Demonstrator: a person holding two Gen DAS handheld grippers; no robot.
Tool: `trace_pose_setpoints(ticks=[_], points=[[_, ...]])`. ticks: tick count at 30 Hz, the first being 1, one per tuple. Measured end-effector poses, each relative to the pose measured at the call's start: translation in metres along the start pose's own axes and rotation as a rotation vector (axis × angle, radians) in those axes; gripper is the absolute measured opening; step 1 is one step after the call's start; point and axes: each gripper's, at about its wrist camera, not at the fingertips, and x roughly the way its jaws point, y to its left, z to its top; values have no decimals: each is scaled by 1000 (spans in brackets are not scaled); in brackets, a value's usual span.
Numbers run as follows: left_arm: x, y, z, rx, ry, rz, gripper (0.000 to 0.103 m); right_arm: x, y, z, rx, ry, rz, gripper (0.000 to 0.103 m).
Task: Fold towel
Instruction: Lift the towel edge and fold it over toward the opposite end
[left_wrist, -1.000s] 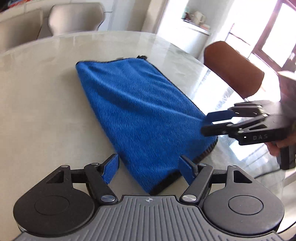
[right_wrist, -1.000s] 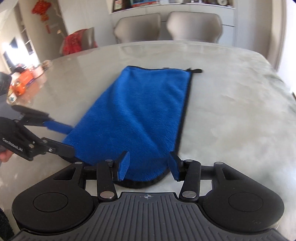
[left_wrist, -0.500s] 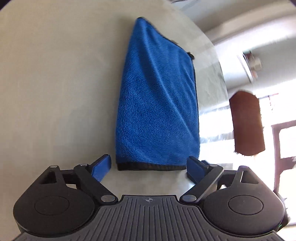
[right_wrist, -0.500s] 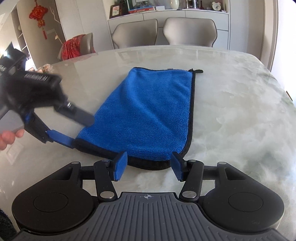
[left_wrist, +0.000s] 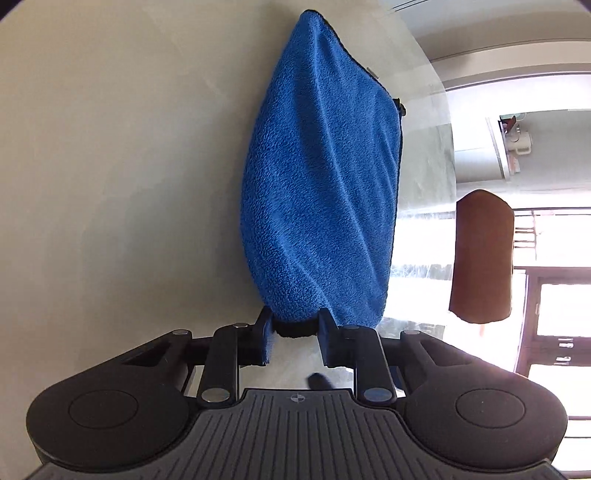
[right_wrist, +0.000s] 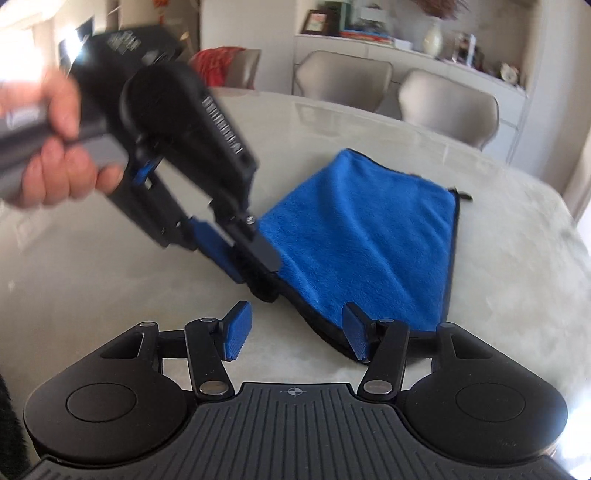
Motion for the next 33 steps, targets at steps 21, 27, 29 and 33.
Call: trace_pose_setpoints(ticks=[21,27,29,33], points=[[-60,-37,-4,487,-192,36,71,21,-40,20,265,-15,82,8],[-63,-54,-27,928,-293,139,78,10,-63,27,353,-49,129,8],[-58,-60,-41,1132,-301,210,78,9,-66,30,357,-54,147,8],[-42,-66,-65,1432,-299,309,77,9,-69,33,367,-46,166,8]])
